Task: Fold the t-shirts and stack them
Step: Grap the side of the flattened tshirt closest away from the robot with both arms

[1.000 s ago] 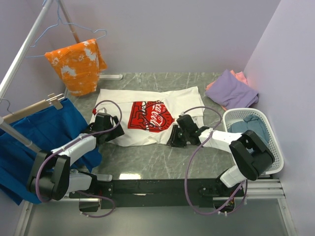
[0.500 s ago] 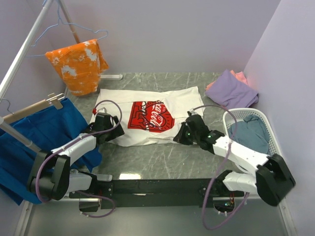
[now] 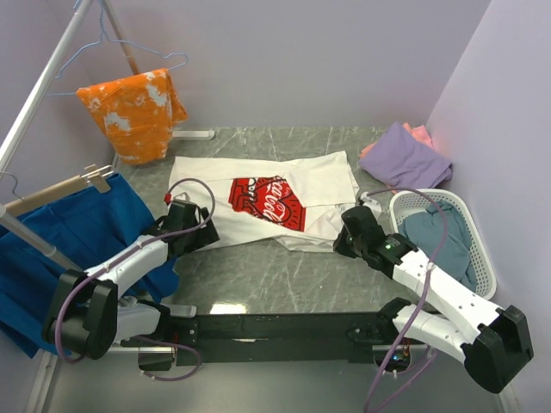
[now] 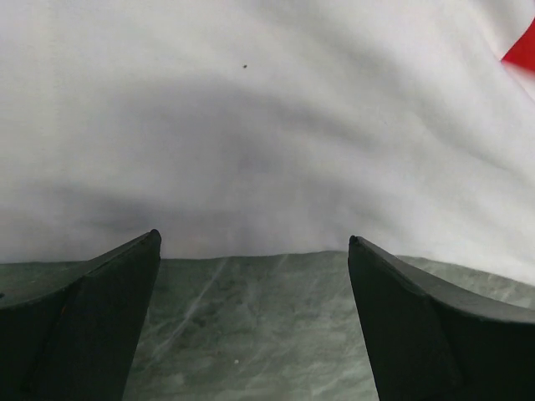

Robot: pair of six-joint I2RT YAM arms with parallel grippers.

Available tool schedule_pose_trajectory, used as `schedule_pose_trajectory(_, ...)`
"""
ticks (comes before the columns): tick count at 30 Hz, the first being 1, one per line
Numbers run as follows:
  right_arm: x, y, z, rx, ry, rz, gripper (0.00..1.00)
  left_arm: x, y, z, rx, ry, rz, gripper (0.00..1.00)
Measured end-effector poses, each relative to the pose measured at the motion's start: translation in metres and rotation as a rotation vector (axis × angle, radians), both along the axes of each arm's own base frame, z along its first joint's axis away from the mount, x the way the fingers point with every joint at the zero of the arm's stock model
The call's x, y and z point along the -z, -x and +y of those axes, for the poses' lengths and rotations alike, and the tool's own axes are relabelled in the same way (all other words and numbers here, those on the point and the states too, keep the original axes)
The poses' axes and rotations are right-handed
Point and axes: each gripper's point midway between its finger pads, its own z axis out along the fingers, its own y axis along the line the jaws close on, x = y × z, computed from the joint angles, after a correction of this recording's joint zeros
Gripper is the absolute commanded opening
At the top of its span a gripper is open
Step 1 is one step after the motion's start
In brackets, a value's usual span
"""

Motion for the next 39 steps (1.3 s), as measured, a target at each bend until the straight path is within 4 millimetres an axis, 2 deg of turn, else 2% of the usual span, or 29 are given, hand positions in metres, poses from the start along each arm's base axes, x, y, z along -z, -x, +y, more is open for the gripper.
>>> schedule_pose_trajectory(4, 0.001, 0.002, -0.009, 0.025, 0.030, 0.010, 0.00, -0.011, 0.002, -0.004, 0.008, -0.002, 0.009, 0.93)
schedule_pose_trajectory(6, 0.002, 0.003, -0.010, 0.025, 0.032, 0.014, 0.00, -0.026, 0.000, -0.006, -0.001, 0.005, -0.016, 0.74)
schedule_pose_trajectory(8, 0.002, 0.004, -0.010, 0.024, 0.035, 0.017, 0.00, -0.043, -0.002, -0.007, -0.020, 0.018, -0.050, 0.63)
schedule_pose_trajectory(12, 0.003, 0.004, -0.010, 0.015, 0.043, 0.020, 0.01, -0.056, 0.005, -0.004, -0.078, 0.033, -0.068, 0.65)
schedule_pose_trajectory(14, 0.004, 0.004, -0.010, 0.007, 0.048, 0.022, 0.01, -0.052, 0.010, 0.001, -0.121, 0.030, -0.052, 0.58)
schedule_pose_trajectory(21, 0.004, 0.000, -0.005, -0.049, 0.067, 0.019, 0.03, -0.016, 0.031, 0.022, -0.303, -0.004, 0.038, 0.58)
schedule_pose_trajectory(24, -0.001, -0.004, -0.001, -0.073, 0.065, 0.003, 0.04, -0.015, 0.030, 0.029, -0.385, -0.002, 0.028, 0.63)
schedule_pose_trajectory(31, -0.003, -0.005, 0.005, -0.124, 0.056, -0.007, 0.05, -0.014, 0.028, 0.047, -0.542, -0.038, 0.003, 0.66)
schedule_pose_trajectory(39, -0.010, -0.007, 0.010, -0.157, 0.041, -0.022, 0.07, 0.015, 0.031, 0.052, -0.609, -0.109, 0.105, 0.64)
